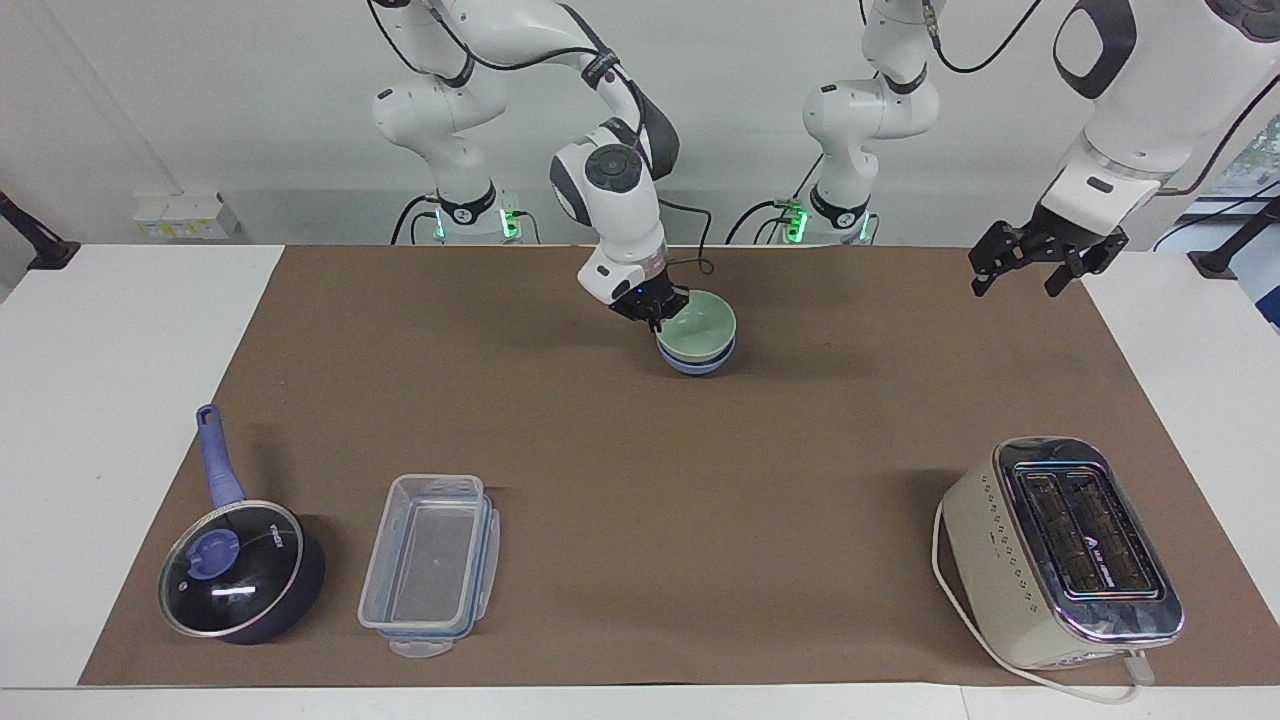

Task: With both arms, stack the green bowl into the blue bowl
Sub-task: 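Lower the green bowl into the blue bowl and open the right gripper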

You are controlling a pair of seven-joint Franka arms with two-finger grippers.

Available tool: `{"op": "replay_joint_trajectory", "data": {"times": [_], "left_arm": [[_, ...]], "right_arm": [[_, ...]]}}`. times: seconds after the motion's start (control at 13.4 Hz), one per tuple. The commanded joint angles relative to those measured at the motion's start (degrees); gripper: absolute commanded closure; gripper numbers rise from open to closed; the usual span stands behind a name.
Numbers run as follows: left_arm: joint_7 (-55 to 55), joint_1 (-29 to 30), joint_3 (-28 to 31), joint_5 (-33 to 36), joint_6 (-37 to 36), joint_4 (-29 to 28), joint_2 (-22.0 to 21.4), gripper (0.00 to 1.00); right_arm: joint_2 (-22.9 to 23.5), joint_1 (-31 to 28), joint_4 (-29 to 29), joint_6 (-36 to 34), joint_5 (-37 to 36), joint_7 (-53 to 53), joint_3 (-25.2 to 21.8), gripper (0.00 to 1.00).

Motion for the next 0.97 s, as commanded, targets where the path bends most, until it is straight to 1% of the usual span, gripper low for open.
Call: {"op": "replay_joint_trajectory", "data": {"times": [0.0,0.07,0.15,0.22,0.3,0.37,0.45,0.6,0.67,0.9], "left_arm": [[0.2,0.6,-0.4,0.9,-0.1,0.3,-0.3,0.0],[0.2,0.6,-0.4,0.9,-0.1,0.3,-0.3,0.0],[0.2,0.6,-0.4,0.9,-0.1,0.3,-0.3,0.0],[0.2,0.6,-0.4,0.9,-0.1,0.3,-0.3,0.0],[0.2,0.6,-0.4,0.9,-0.1,0.3,-0.3,0.0],[0.2,0.6,-0.4,0.9,-0.1,0.3,-0.3,0.0],[0.2,0.6,-0.4,0.9,-0.1,0.3,-0.3,0.0],[0.3,0.6,-0.4,0.9,-0.1,0.3,-0.3,0.0],[0.2,0.6,-0.4,0.9,-0.1,0.3,-0.3,0.0],[0.2,0.6,-0.4,0.9,-0.1,0.3,-0.3,0.0]], "right_arm": [[0.0,-0.1,-0.5,1.3,1.1,1.0,0.1,0.73],[0.0,-0.1,-0.3,1.3,1.2,1.2,0.1,0.65],[0.1,-0.1,0.1,1.3,1.1,1.4,0.1,0.61],[0.0,-0.1,0.8,1.2,1.1,1.3,0.1,0.54],[-0.4,-0.2,2.1,0.4,1.1,1.0,0.1,0.45],[-1.2,-0.7,2.7,-0.1,1.1,0.9,0.0,0.27],[-2.4,-1.2,2.9,-0.8,1.1,0.8,-0.2,0.15],[-5.8,-3.3,2.9,-4.0,0.2,0.1,-0.3,0.02],[-7.2,-4.9,2.9,-5.8,0.1,-1.1,-0.4,0.0],[-11.4,-11.5,2.9,-9.3,-1.7,-5.2,-0.4,0.0]]}}
